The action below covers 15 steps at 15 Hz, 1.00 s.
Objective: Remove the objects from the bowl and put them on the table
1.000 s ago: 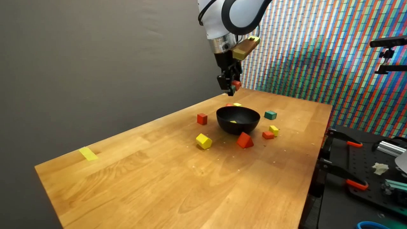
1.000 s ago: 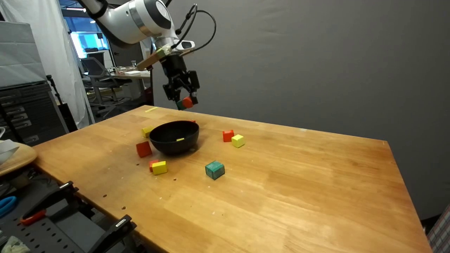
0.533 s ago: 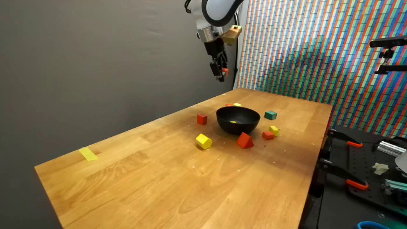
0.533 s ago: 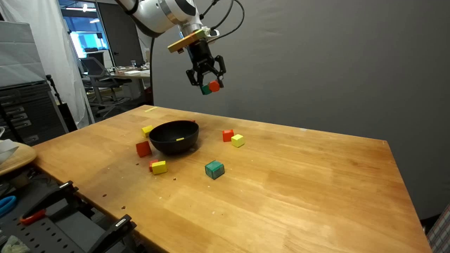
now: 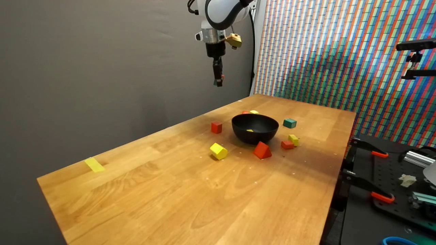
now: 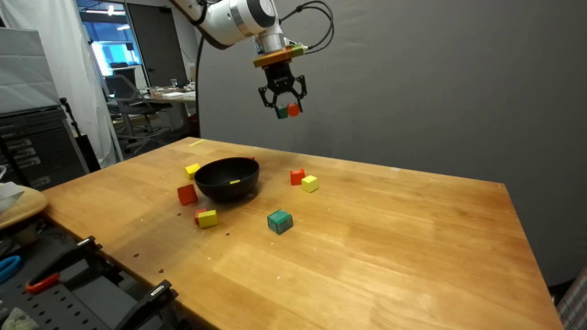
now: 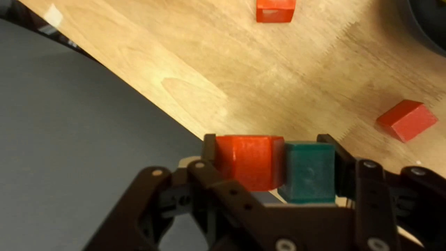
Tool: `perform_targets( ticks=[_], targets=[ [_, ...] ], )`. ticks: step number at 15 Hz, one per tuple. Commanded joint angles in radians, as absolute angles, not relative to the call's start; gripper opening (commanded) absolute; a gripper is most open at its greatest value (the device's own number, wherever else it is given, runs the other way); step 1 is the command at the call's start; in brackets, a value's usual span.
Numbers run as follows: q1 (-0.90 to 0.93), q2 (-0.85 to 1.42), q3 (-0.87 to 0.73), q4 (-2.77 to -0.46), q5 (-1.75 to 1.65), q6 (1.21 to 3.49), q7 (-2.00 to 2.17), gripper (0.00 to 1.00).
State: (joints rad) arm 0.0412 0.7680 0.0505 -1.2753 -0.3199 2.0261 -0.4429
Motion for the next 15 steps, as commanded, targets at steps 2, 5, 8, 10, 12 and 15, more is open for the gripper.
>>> perform_targets(
  ticks=[2, 5, 8, 10, 12, 15],
  targets=[
    [0.002, 0.861, 0.107, -1.157, -0.226, 2.016, -0.582, 0.46],
    [0.006, 0.907, 0.112, -1.132, -0.205, 2.013, -0.605, 0.46],
    [0.013, 0.956, 0.111, -1.115, -0.200, 2.010, -0.605, 0.46],
    [0.016, 0.993, 0.108, -1.096, -0.201, 2.008, -0.597, 0.46],
    [0.017, 1.028, 0.105, -1.072, -0.202, 2.000, -0.594, 0.46],
    [0.009, 1.068, 0.112, -1.041, -0.194, 1.992, -0.610, 0.53]
  ],
)
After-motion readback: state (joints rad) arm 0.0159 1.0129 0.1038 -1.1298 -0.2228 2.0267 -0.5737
